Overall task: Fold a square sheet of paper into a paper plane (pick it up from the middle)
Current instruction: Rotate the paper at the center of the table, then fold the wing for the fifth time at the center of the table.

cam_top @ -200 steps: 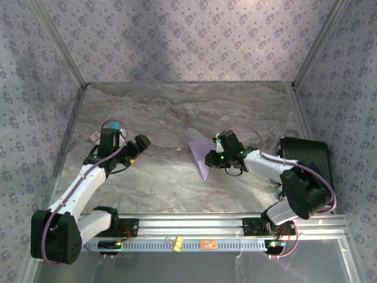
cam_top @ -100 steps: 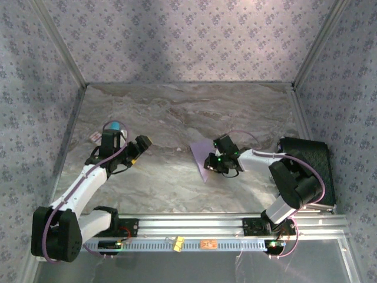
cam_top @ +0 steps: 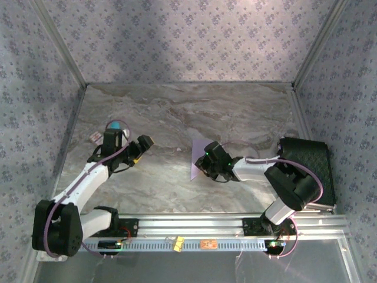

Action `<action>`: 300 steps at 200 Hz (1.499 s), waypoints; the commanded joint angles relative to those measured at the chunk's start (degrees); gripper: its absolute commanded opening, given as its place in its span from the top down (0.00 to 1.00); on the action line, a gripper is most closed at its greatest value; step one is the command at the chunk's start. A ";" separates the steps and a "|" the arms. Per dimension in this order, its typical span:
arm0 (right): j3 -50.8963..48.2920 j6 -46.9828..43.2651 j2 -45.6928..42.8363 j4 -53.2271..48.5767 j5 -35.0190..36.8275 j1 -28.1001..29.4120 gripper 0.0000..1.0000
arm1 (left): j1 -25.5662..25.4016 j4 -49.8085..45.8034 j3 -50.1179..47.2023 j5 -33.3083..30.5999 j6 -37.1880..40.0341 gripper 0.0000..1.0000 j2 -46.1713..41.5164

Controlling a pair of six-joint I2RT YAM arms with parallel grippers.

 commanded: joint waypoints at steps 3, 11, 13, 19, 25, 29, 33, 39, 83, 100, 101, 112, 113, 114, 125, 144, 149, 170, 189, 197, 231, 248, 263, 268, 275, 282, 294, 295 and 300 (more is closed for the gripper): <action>2.42 1.79 -2.17 -1.41 1.94 0.17 0.74 | -0.94 1.91 1.77 3.45 0.72 0.09 1.58; 3.08 -1.46 -3.89 -2.08 1.97 0.02 0.72 | -1.43 1.73 2.16 3.55 0.99 0.09 2.14; 3.17 -2.46 -4.37 -2.17 2.12 0.03 0.71 | -1.55 1.68 2.27 3.58 1.10 0.09 2.20; 3.64 -4.93 -6.04 -3.32 3.08 0.06 0.67 | -1.95 1.63 2.58 3.76 1.35 0.09 2.73; 4.30 -7.40 -7.93 -5.94 4.77 0.20 0.66 | -2.38 1.68 2.81 4.12 1.66 0.10 3.24; 4.66 -9.06 -9.21 -7.62 5.93 0.31 0.65 | -2.65 1.84 2.98 4.46 1.78 0.11 3.55; 4.86 -10.15 -10.11 -8.78 6.61 0.34 0.64 | -2.99 2.07 3.17 4.86 1.88 0.12 4.13; 5.12 -12.35 -12.41 -10.69 7.93 0.32 0.61 | -3.48 2.50 3.55 5.33 2.13 0.13 4.90; 2.72 -22.52 -22.23 -19.01 5.58 -6.14 0.39 | -9.49 5.75 8.75 4.96 2.69 0.30 12.94; 2.96 -25.77 -23.09 -23.03 5.28 -7.91 0.34 | -11.65 6.64 11.34 4.01 2.79 0.37 15.93; 2.92 -25.91 -23.19 -23.20 5.23 -8.00 0.33 | -11.76 6.64 11.57 3.98 2.82 0.37 16.11; 2.38 -27.35 -23.44 -23.72 4.22 -8.88 0.28 | -12.91 6.49 13.33 3.75 2.84 0.40 17.80; 2.32 -27.40 -23.49 -23.72 4.04 -8.97 0.27 | -13.05 6.48 13.53 3.76 2.84 0.40 17.97; 2.21 -27.52 -23.52 -23.72 3.95 -9.06 0.26 | -13.12 6.47 13.72 3.76 2.84 0.40 18.09; 1.17 -27.88 -23.63 -23.13 2.80 -10.20 0.05 | -14.38 6.38 15.37 4.18 2.84 0.43 19.60; -0.42 -28.16 -23.46 -21.86 0.09 -12.71 0.01 | -16.73 5.44 17.79 3.84 3.25 0.48 22.22; -0.72 -28.20 -23.46 -21.87 -0.15 -13.34 0.01 | -17.33 5.32 18.30 3.70 3.20 0.49 22.85; -1.31 -28.38 -23.84 -22.52 0.18 -15.27 0.01 | -19.74 5.32 20.60 3.72 3.38 0.53 26.29; -2.45 -28.32 -25.18 -23.51 2.04 -16.24 0.01 | -21.70 4.71 24.04 4.09 3.43 0.61 30.33; -3.38 -28.21 -26.00 -23.47 2.27 -16.83 0.01 | -22.37 4.62 25.43 4.16 3.25 0.64 31.92; -7.16 -28.11 -28.37 -20.13 -3.43 -21.85 0.01 | -24.17 4.47 30.51 4.25 2.05 0.71 37.65; -7.82 -29.58 -28.38 -19.05 -7.83 -23.91 0.01 | -24.69 3.79 32.95 5.01 2.00 0.73 40.14; -7.86 -31.26 -28.08 -17.81 -11.03 -24.75 0.02 | -25.05 2.46 35.18 5.88 2.73 0.73 42.13; -7.84 -31.83 -27.88 -17.34 -12.16 -24.78 0.02 | -25.16 1.47 36.22 6.03 3.12 0.74 42.79; -7.53 -32.31 -27.48 -16.90 -13.47 -24.87 0.02 | -25.40 -0.15 37.71 5.64 3.86 0.75 43.76; -7.18 -32.69 -26.95 -17.02 -14.38 -24.92 0.02 | -25.56 -1.39 38.77 5.25 4.34 0.75 44.55; -6.46 -32.75 -25.86 -17.64 -15.35 -24.88 0.02 | -25.67 -2.95 40.14 5.02 4.92 0.76 45.72; -6.40 -32.74 -25.76 -17.65 -15.45 -24.92 0.02 | -25.67 -3.08 40.21 4.96 4.93 0.76 45.77; -6.19 -32.73 -25.24 -17.54 -15.98 -24.92 0.02 | -25.63 -3.78 40.65 4.64 5.21 0.77 46.16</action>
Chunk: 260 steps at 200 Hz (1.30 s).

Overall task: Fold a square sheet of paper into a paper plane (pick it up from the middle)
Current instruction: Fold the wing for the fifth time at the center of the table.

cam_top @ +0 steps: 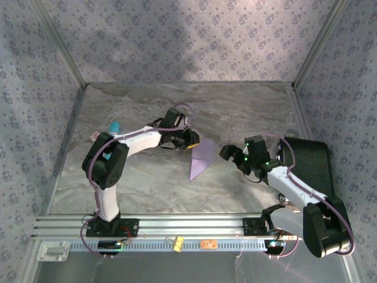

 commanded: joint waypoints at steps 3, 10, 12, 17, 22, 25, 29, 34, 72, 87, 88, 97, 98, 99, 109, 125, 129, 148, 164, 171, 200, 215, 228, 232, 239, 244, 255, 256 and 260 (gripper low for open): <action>1.29 -2.17 2.24 0.80 -5.70 -0.28 0.02 | -0.50 -5.45 3.41 0.12 2.38 0.77 1.96; 1.33 -1.93 2.92 1.38 -6.54 -0.28 0.02 | -0.54 -6.04 3.74 -0.09 2.70 0.77 2.50; 1.37 -1.87 3.18 1.52 -6.85 -0.27 0.02 | -0.55 -6.10 3.82 -0.10 2.78 0.77 2.64; 1.45 -1.65 3.69 1.87 -7.58 -0.26 0.02 | -0.54 -6.27 3.96 0.05 2.92 0.77 3.06; 1.58 -1.49 4.22 2.19 -8.26 -0.28 0.03 | -0.55 -6.43 4.20 0.16 3.10 0.77 3.50; 1.55 -1.47 4.52 2.35 -8.62 -0.27 0.03 | -0.56 -6.53 4.27 0.27 3.18 0.77 3.75; 1.65 -1.34 4.93 2.69 -9.08 -0.27 0.03 | -0.52 -6.56 4.37 0.45 3.36 0.77 4.12; 1.73 -1.26 5.44 2.97 -9.59 -0.27 0.04 | -0.55 -6.48 4.44 0.65 3.44 0.77 4.56; 2.79 -0.83 9.03 5.04 -13.08 -0.01 0.10 | -0.52 -5.77 5.03 1.31 3.64 0.77 7.56; 3.42 -0.57 10.34 5.55 -13.96 0.17 0.12 | -0.44 -5.64 4.85 1.13 3.59 0.79 8.48; 3.43 -0.54 10.42 5.61 -13.98 0.17 0.12 | -0.45 -5.61 4.78 1.09 3.61 0.79 8.55; 3.76 -0.12 11.04 5.78 -13.96 0.32 0.12 | -0.44 -5.12 4.15 1.18 3.46 0.79 8.77; 3.82 -0.09 11.12 5.85 -13.94 0.34 0.12 | -0.46 -4.96 3.95 1.24 3.45 0.79 8.78; 3.80 0.05 11.16 5.85 -13.93 0.34 0.12 | -0.46 -4.88 3.85 1.32 3.49 0.79 8.78; 3.87 1.18 11.99 6.62 -13.95 0.47 0.13 | -0.39 -2.61 2.35 3.02 3.40 0.79 8.65; 3.87 3.59 13.98 9.54 -15.85 0.44 0.14 | -0.35 -1.23 0.04 3.95 3.46 0.79 8.27; 4.02 4.02 14.58 9.99 -16.33 0.49 0.14 | -0.28 -0.93 -0.57 3.86 3.51 0.79 8.18; 4.90 4.77 16.79 11.14 -17.16 0.81 0.17 | 0.07 0.95 -3.63 4.45 3.10 0.79 7.52; 5.33 5.35 18.20 11.18 -16.93 0.93 0.20 | 0.32 1.45 -5.04 4.69 3.19 0.79 7.29; 5.50 5.58 18.79 11.47 -17.15 1.01 0.23 | 0.50 1.59 -5.53 4.73 3.15 0.79 7.13; 6.53 5.81 21.24 13.65 -18.44 2.25 0.32 | 0.71 2.50 -6.84 4.60 3.00 0.79 6.20; 7.31 6.34 22.90 14.63 -19.06 2.74 0.36 | 0.81 2.28 -6.62 4.65 3.28 0.79 6.30; 8.21 6.85 24.13 14.49 -19.07 2.94 0.38 | 0.94 2.23 -6.62 4.71 3.24 0.79 6.32; 8.52 6.87 24.35 14.07 -18.84 2.94 0.38 | 1.02 2.22 -6.62 4.58 3.20 0.79 6.32; 8.98 6.87 24.77 12.88 -18.16 3.03 0.39 | 1.08 2.27 -6.70 4.52 3.25 0.79 6.23; 9.23 6.80 24.82 12.02 -17.49 3.07 0.39 | 1.17 2.32 -6.77 4.48 3.13 0.79 6.23; 9.32 6.53 24.85 11.41 -16.46 3.26 0.40 | 1.26 2.32 -6.89 4.40 3.13 0.79 6.15; 9.32 6.57 24.84 11.35 -16.38 3.30 0.40 | 1.28 2.32 -6.89 4.44 3.16 0.79 6.15; 9.33 6.67 24.77 10.91 -15.97 3.33 0.40 | 1.29 2.31 -6.88 4.38 3.10 0.79 6.16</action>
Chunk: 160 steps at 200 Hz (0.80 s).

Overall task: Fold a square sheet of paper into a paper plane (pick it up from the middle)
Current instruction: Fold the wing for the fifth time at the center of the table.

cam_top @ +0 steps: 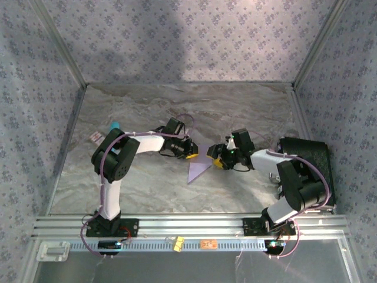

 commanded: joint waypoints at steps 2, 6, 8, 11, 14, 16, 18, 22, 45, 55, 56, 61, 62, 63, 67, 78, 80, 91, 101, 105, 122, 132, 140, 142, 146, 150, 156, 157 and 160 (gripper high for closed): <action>1.59 0.64 0.44 -2.51 1.43 0.49 0.41 | 0.48 -2.87 -1.63 -0.91 0.78 0.79 -0.10; 1.53 0.63 0.28 -3.03 1.99 0.56 0.41 | 0.44 -2.86 -1.64 -0.95 0.75 0.79 -0.06; 1.48 0.70 0.19 -3.15 2.30 0.56 0.41 | 0.47 -2.82 -1.64 -0.93 0.71 0.79 -0.06; 1.36 0.75 0.09 -3.30 2.70 0.61 0.42 | 0.48 -2.78 -1.64 -0.91 0.75 0.79 -0.06; 1.18 0.75 -0.15 -3.40 3.03 0.61 0.42 | 0.44 -2.78 -1.64 -0.95 0.70 0.79 -0.06; 1.09 0.80 -0.21 -3.47 3.20 0.71 0.42 | 0.49 -2.77 -1.64 -0.93 0.69 0.79 -0.06; 1.04 0.79 -0.29 -3.61 3.48 0.71 0.42 | 0.55 -2.77 -1.64 -0.95 0.74 0.79 -0.04; 0.90 0.94 -0.47 -3.97 3.87 0.67 0.43 | 0.52 -2.74 -1.64 -0.95 0.69 0.80 0.02; 0.58 1.19 0.49 -3.66 3.12 0.75 0.46 | 0.50 -2.35 -1.88 -1.22 0.34 0.80 0.16; 0.50 1.45 1.24 -2.56 2.05 1.03 0.47 | 0.50 -2.25 -1.82 -1.22 0.16 0.80 0.29; 0.48 1.46 1.30 -2.47 1.95 1.06 0.47 | 0.49 -2.20 -1.82 -1.22 0.07 0.80 0.29; 0.40 1.75 1.55 -2.09 1.78 1.18 0.47 | 0.55 -2.08 -1.82 -1.14 -0.07 0.80 0.38; 0.43 1.78 1.63 -2.01 1.77 1.22 0.48 | 0.51 -2.03 -1.82 -1.13 -0.04 0.80 0.38; 0.45 1.80 1.67 -1.93 1.72 1.20 0.48 | 0.54 -2.01 -1.82 -1.13 -0.03 0.80 0.33; 0.35 1.98 1.85 -1.69 1.64 1.31 0.49 | 0.50 -1.94 -1.88 -1.13 -0.17 0.80 0.46; 0.40 2.74 2.12 -1.49 1.69 1.66 0.50 | 0.55 -1.90 -1.73 -1.06 -0.27 0.80 0.55; 0.38 2.88 2.08 -1.45 1.75 1.69 0.50 | 0.56 -1.90 -1.73 -1.00 -0.27 0.80 0.55; 0.50 3.17 2.08 -1.95 2.56 2.08 0.50 | 0.56 -1.92 -1.64 -1.19 -0.29 0.80 0.55; 0.56 3.23 2.20 -2.30 3.23 2.45 0.50 | 0.57 -1.94 -1.64 -1.31 -0.37 0.80 0.63; 0.51 3.24 2.23 -2.51 3.45 2.54 0.50 | 0.58 -1.98 -1.50 -1.30 -0.49 0.80 0.70; 0.21 3.60 2.91 -1.91 3.74 2.58 0.50 | 0.56 -1.90 -1.42 -1.40 -0.66 0.80 0.73; -0.01 3.96 3.52 -1.36 3.44 2.58 0.50 | 0.67 -1.90 -1.38 -1.37 -0.63 0.80 0.74; -0.20 4.25 3.94 0.06 2.86 2.75 0.51 | 0.62 -1.90 -1.54 -1.46 -0.70 0.80 0.73; -0.29 4.33 3.98 0.41 2.72 2.76 0.50 | 0.60 -1.94 -1.55 -1.41 -0.65 0.80 0.73; -0.44 4.64 4.16 1.57 2.30 2.83 0.51 | 0.65 -1.94 -1.51 -1.39 -0.64 0.80 0.69; -0.72 5.05 4.30 2.83 1.84 2.90 0.51 | 0.58 -1.90 -1.53 -1.39 -0.68 0.80 0.66; -1.06 5.67 4.43 4.70 1.26 2.94 0.52 | 0.59 -1.91 -1.55 -1.38 -0.69 0.80 0.63; -1.08 5.76 4.43 4.99 1.20 2.94 0.52 | 0.58 -1.90 -1.55 -1.34 -0.70 0.80 0.64; -1.30 5.98 4.50 5.77 1.08 3.01 0.53 | 0.57 -1.94 -1.58 -1.39 -0.70 0.80 0.56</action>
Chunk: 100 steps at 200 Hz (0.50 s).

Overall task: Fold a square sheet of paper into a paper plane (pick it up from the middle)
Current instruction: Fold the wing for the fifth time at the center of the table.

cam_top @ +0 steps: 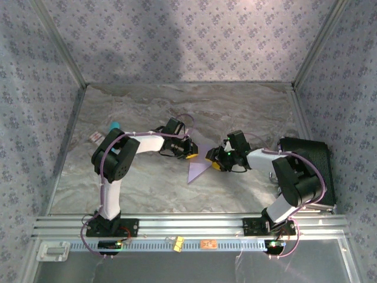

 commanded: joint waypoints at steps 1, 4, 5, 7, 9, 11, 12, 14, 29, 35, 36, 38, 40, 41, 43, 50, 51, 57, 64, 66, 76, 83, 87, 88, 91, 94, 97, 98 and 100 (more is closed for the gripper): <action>-1.51 2.64 1.38 5.68 -1.42 0.55 0.53 | 0.46 -2.05 -1.52 -1.54 -0.42 0.80 0.56; -1.51 2.70 1.39 6.13 -1.51 0.53 0.53 | 0.54 -2.03 -1.55 -1.61 -0.38 0.80 0.51; -1.51 2.75 1.39 6.33 -1.47 0.54 0.54 | 0.50 -2.03 -1.55 -1.62 -0.32 0.80 0.53; -1.51 2.74 1.40 6.52 -1.51 0.51 0.54 | 0.54 -2.03 -1.55 -1.63 -0.34 0.80 0.55; -1.53 2.78 1.33 6.59 -1.45 0.50 0.54 | 0.50 -2.03 -1.55 -1.68 -0.34 0.80 0.49; -1.45 2.73 1.36 6.72 -1.44 0.47 0.54 | 0.51 -2.03 -1.59 -1.64 -0.28 0.80 0.54; -1.39 2.67 1.33 6.80 -1.43 0.47 0.54 | 0.49 -2.03 -1.62 -1.59 -0.27 0.80 0.55; -1.35 2.57 1.25 6.79 -1.39 0.47 0.54 | 0.47 -2.09 -1.63 -1.60 -0.26 0.80 0.55; -0.86 1.75 0.89 6.84 -1.25 0.25 0.54 | 0.47 -2.03 -1.55 -1.37 -0.30 0.80 0.55; -0.77 1.69 0.77 7.31 -1.23 0.08 0.54 | 0.54 -2.08 -1.56 -1.28 -0.17 0.80 0.55; -0.70 1.67 0.77 7.36 -1.24 0.05 0.54 | 0.54 -2.10 -1.56 -1.28 -0.13 0.80 0.55; -0.65 1.66 0.71 7.33 -1.16 -0.03 0.54 | 0.52 -2.11 -1.55 -1.28 -0.09 0.80 0.55; -0.61 1.61 0.63 7.30 -1.17 -0.12 0.54 | 0.52 -2.11 -1.55 -1.24 -0.15 0.80 0.53; -0.62 1.59 0.62 7.31 -1.12 -0.18 0.54 | 0.53 -2.07 -1.55 -1.21 -0.11 0.80 0.54; -0.56 1.50 0.61 7.21 -1.09 -0.18 0.54 | 0.50 -2.17 -1.55 -1.20 -0.07 0.80 0.60; -0.19 0.93 0.60 6.61 -0.89 -0.40 0.54 | 0.46 -2.12 -1.49 -1.11 -0.06 0.80 0.59; -0.15 0.85 0.60 6.57 -0.81 -0.41 0.54 | 0.46 -2.12 -1.43 -1.11 -0.02 0.80 0.62; 0.21 -0.12 0.65 6.14 -0.86 -0.50 0.54 | 0.49 -2.11 -1.39 -0.98 -0.06 0.80 0.65; 0.64 -1.01 0.84 5.74 -1.18 -0.66 0.54 | 0.61 -2.09 -1.37 -0.93 -0.01 0.80 0.71; 0.72 -1.17 0.91 5.67 -1.35 -0.72 0.54 | 0.61 -2.06 -1.26 -0.82 -0.04 0.80 0.75; 0.98 -2.20 1.29 5.95 -2.17 -1.17 0.54 | 0.56 -2.11 -1.17 -0.62 -0.07 0.80 0.86; 1.17 -2.59 1.63 6.13 -2.80 -1.52 0.54 | 0.63 -2.11 -1.12 -0.51 0.09 0.80 0.90; 1.26 -2.85 1.87 6.42 -3.24 -1.75 0.54 | 0.66 -2.16 -1.11 -0.52 0.13 0.80 0.95; 1.24 -2.97 1.94 6.52 -3.34 -1.83 0.54 | 0.61 -2.18 -1.02 -0.50 0.11 0.80 0.97; 1.27 -3.05 2.12 6.74 -3.58 -2.01 0.54 | 0.63 -2.20 -0.95 -0.49 0.16 0.80 0.99; 1.30 -3.18 2.29 6.98 -3.91 -2.09 0.54 | 0.59 -2.20 -0.96 -0.45 0.24 0.80 0.99; 1.35 -3.18 2.55 7.31 -4.26 -2.24 0.54 | 0.66 -2.25 -0.94 -0.48 0.27 0.80 0.99; 1.33 -3.18 2.59 7.40 -4.38 -2.29 0.54 | 0.65 -2.22 -0.94 -0.49 0.27 0.80 0.99; 1.42 -3.25 2.73 7.58 -4.61 -2.40 0.54 | 0.64 -2.21 -0.89 -0.51 0.27 0.80 1.06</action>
